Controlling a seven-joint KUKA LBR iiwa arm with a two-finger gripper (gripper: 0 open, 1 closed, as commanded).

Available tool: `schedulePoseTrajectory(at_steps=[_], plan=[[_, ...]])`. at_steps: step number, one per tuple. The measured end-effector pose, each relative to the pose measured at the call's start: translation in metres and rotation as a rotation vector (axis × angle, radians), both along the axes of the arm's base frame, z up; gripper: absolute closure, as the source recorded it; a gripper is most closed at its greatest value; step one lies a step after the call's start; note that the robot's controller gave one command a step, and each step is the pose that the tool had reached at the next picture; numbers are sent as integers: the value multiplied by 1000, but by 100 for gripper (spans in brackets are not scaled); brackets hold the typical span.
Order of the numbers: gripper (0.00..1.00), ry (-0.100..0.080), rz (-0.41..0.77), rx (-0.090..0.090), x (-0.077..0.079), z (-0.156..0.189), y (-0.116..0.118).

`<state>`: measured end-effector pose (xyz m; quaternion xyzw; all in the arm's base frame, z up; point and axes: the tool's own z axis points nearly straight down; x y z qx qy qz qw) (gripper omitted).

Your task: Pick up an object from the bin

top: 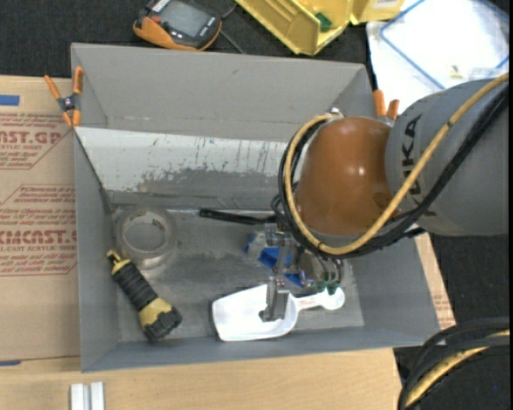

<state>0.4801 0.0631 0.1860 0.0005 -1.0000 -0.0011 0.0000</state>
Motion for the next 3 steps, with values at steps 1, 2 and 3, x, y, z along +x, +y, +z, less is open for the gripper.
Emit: schedulePoseTrajectory(at_steps=[1,2,3], plan=[[0,0,0,0,0,0,0],[0,-4,178,0,32,-68,39],[0,1,160,1,22,-70,41]])
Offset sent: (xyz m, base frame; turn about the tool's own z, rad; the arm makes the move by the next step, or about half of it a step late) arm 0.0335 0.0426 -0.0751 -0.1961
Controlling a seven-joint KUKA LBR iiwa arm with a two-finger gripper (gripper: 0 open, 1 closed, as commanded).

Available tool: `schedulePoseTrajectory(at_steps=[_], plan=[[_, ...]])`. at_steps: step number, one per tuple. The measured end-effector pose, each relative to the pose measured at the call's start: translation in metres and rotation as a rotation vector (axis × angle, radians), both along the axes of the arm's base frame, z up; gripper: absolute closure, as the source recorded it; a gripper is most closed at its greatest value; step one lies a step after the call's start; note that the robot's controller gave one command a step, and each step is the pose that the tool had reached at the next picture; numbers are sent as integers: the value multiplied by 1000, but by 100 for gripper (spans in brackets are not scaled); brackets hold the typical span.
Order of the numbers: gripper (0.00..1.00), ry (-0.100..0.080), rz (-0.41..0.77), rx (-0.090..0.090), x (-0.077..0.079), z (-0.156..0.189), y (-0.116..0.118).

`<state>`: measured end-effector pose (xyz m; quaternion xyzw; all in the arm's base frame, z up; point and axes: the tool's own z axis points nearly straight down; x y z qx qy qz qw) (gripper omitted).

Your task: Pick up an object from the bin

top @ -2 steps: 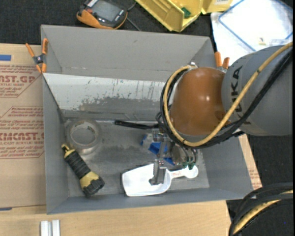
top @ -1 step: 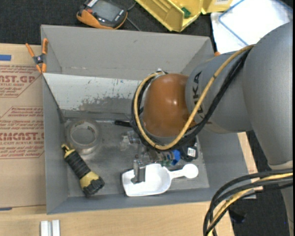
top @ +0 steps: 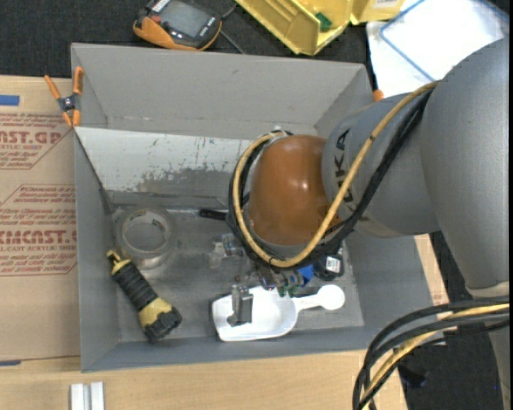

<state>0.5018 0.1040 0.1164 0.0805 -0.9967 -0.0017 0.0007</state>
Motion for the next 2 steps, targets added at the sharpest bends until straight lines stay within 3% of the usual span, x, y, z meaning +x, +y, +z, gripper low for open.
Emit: schedulePoseTrajectory(at_steps=[1,2], plan=[[0,-5,211,0,57,-46,-71],[0,-5,177,4,-8,-39,-58]])
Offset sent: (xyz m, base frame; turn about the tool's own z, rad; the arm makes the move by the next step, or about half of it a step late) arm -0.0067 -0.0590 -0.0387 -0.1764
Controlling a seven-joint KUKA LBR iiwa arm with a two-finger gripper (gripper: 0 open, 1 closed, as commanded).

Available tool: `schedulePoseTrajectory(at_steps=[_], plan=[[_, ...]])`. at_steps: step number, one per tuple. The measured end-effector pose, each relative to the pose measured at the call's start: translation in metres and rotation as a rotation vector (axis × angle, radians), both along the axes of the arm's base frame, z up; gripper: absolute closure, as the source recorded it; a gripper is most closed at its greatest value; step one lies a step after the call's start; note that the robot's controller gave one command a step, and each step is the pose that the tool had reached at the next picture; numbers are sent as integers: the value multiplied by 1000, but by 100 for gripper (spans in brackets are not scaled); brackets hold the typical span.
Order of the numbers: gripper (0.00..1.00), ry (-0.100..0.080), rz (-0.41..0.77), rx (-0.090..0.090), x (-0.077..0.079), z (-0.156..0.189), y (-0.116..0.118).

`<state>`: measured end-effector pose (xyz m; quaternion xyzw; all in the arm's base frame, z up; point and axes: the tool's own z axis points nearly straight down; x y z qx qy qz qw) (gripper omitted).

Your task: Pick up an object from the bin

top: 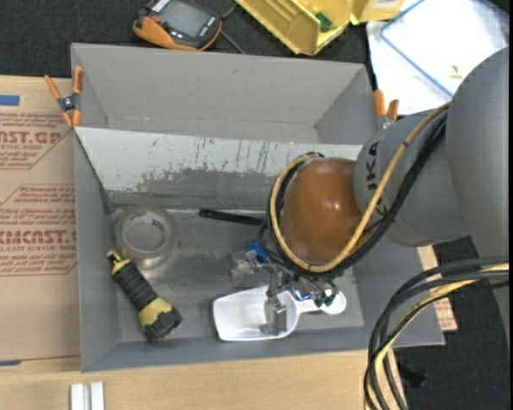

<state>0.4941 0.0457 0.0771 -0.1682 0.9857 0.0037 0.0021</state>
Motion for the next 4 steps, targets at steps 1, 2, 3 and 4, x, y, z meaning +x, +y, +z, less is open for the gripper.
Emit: schedulePoseTrajectory(at_steps=[1,2,3,4], plan=[[0,-8,6,-5,66,4,-15],[0,6,-46,2,21,-7,17],[100,-9,-16,-3,63,17,-6],[100,-9,-16,-3,63,17,-6]])
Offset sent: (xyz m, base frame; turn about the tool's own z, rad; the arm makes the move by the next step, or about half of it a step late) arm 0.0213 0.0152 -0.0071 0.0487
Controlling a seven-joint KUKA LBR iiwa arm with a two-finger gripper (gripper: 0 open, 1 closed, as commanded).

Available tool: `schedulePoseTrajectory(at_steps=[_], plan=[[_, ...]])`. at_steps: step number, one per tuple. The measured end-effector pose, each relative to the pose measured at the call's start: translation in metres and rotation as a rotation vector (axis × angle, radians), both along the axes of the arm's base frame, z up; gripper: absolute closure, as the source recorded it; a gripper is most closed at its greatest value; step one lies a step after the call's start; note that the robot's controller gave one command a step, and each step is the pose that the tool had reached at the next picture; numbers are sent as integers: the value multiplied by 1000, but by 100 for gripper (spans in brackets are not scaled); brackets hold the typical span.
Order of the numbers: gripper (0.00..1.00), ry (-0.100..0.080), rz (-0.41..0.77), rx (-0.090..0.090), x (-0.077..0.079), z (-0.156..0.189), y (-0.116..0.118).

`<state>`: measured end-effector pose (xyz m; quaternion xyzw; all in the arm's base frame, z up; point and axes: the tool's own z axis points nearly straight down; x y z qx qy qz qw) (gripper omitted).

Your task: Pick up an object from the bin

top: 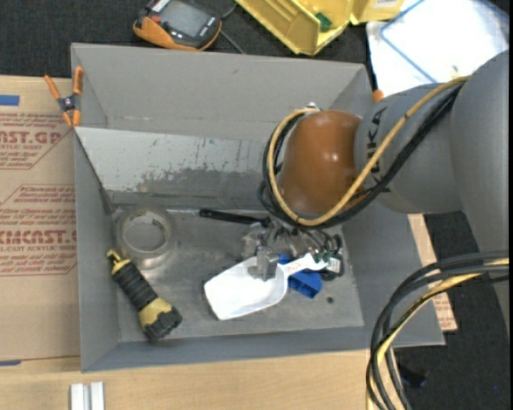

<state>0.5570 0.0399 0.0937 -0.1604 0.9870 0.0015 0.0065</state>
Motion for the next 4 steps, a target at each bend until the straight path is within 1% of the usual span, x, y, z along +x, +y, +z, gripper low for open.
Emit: schedulePoseTrajectory(at_steps=[1,2,3,4], plan=[[100,-2,-27,-1,15,13,-63],[100,2,48,5,3,10,0],[100,-6,157,-2,9,-21,-63],[100,-5,57,7,9,15,-5]])
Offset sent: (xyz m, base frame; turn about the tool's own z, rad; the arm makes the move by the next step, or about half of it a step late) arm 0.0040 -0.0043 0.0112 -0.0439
